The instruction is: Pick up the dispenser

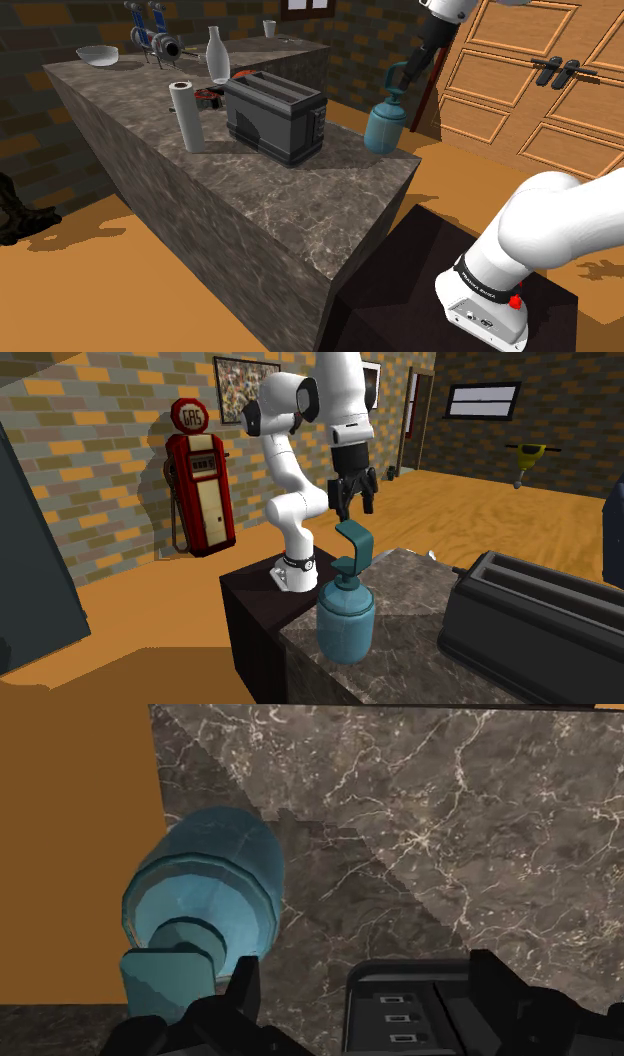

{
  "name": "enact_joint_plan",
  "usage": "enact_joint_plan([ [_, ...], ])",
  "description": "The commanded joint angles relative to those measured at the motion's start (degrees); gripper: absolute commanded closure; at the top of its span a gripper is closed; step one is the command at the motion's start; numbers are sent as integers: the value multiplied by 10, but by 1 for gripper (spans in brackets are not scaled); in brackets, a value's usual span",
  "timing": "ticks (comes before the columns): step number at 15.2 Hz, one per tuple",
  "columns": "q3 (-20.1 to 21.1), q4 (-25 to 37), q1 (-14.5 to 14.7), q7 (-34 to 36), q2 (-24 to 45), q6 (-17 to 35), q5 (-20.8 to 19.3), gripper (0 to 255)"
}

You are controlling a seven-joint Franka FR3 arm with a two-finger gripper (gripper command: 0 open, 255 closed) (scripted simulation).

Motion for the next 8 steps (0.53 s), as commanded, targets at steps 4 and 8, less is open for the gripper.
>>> enact_joint_plan([
  [4,-61,22,-8,-62,51,65,-4,0],
  [8,-96,33,-7,-98,84,105,2,0],
])
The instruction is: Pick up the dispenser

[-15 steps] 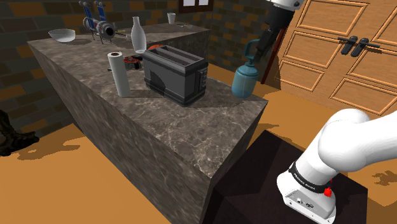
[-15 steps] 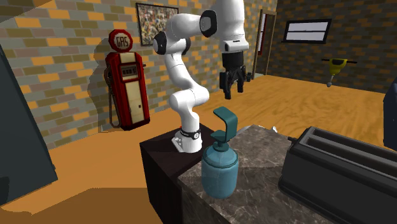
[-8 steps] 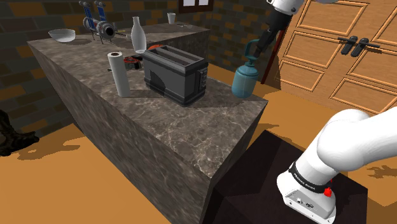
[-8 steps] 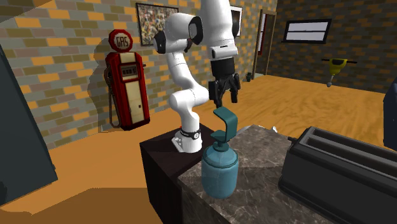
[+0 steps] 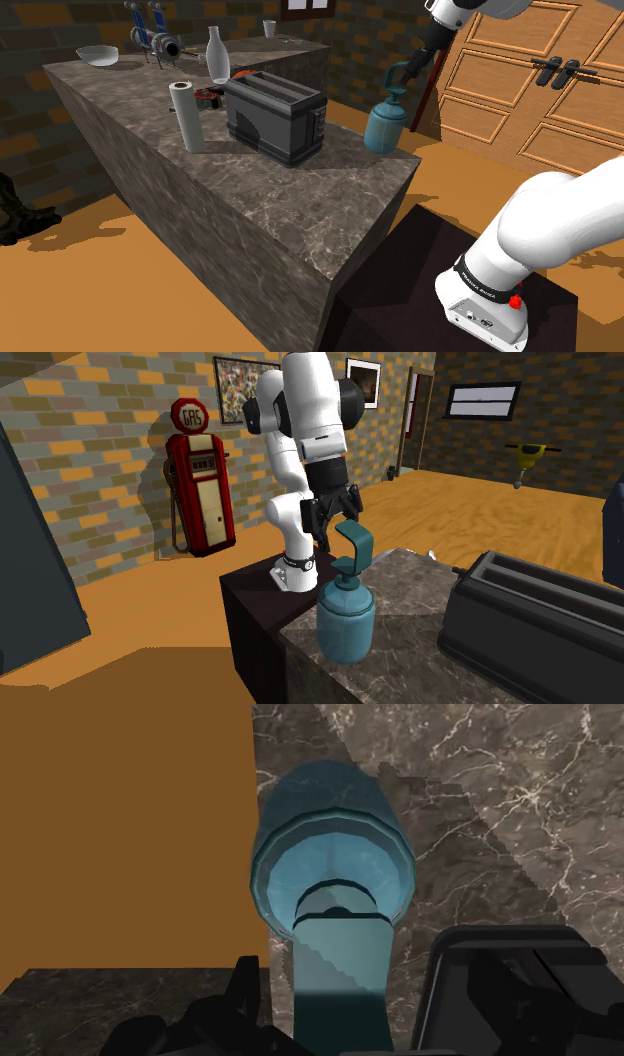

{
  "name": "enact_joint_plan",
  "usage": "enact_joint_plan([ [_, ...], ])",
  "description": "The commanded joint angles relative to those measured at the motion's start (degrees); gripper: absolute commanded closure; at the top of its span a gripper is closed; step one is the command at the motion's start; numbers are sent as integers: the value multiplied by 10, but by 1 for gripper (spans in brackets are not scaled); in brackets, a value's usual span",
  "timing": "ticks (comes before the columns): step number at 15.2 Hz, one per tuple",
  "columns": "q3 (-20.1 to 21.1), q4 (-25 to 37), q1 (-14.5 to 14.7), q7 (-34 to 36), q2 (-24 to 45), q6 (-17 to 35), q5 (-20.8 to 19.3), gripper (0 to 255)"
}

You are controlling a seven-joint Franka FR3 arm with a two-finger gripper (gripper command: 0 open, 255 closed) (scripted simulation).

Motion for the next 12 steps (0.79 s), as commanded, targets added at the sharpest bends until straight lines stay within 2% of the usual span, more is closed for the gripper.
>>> enact_joint_plan([
  [1,-6,-9,-1,-7,3,16,0,0],
  [8,-12,-50,-2,-12,5,59,-1,0],
  [9,-11,-51,-2,-12,5,59,0,255],
  [12,-12,-52,-3,-12,4,59,-1,255],
])
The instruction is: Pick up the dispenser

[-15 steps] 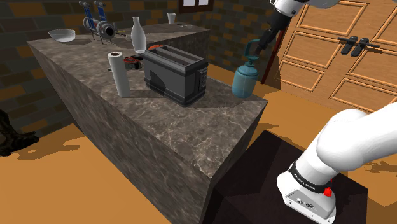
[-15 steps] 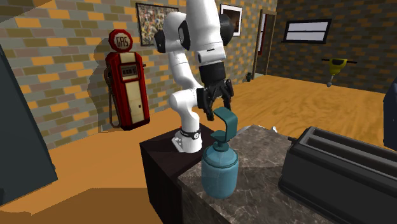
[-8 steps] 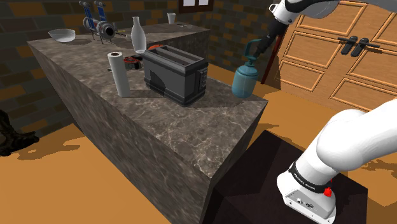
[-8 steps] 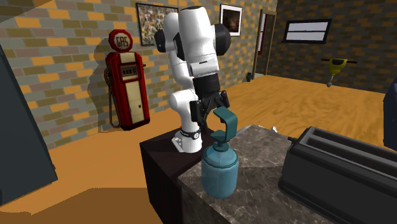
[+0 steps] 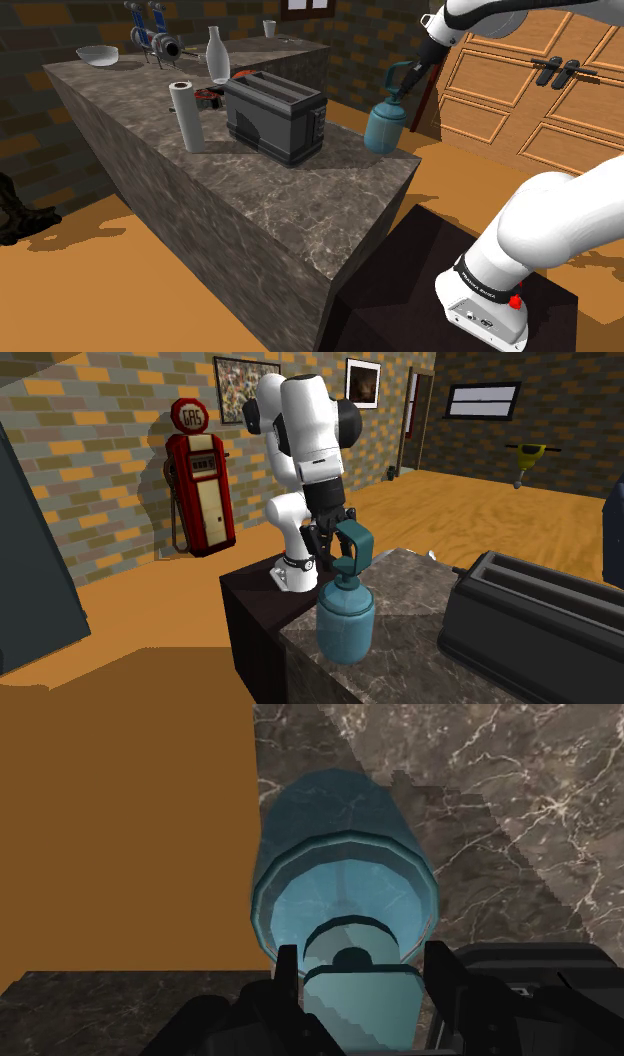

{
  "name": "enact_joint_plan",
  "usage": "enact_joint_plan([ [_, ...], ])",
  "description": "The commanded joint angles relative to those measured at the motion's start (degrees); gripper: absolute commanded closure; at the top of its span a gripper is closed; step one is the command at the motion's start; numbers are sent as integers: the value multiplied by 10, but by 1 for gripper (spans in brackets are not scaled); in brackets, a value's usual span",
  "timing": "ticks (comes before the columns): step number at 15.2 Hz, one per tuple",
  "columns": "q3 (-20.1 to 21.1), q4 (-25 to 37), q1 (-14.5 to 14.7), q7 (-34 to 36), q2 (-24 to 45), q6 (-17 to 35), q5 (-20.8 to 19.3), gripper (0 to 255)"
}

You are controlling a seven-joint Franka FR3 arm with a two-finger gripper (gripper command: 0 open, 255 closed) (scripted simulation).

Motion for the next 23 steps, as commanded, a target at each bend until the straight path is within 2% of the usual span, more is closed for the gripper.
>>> enact_joint_plan([
  [1,0,-1,0,0,0,0,0,255],
  [6,0,1,0,0,2,0,0,255],
  [21,11,119,6,11,6,-114,5,255],
  [23,12,120,6,11,6,-115,5,255],
])
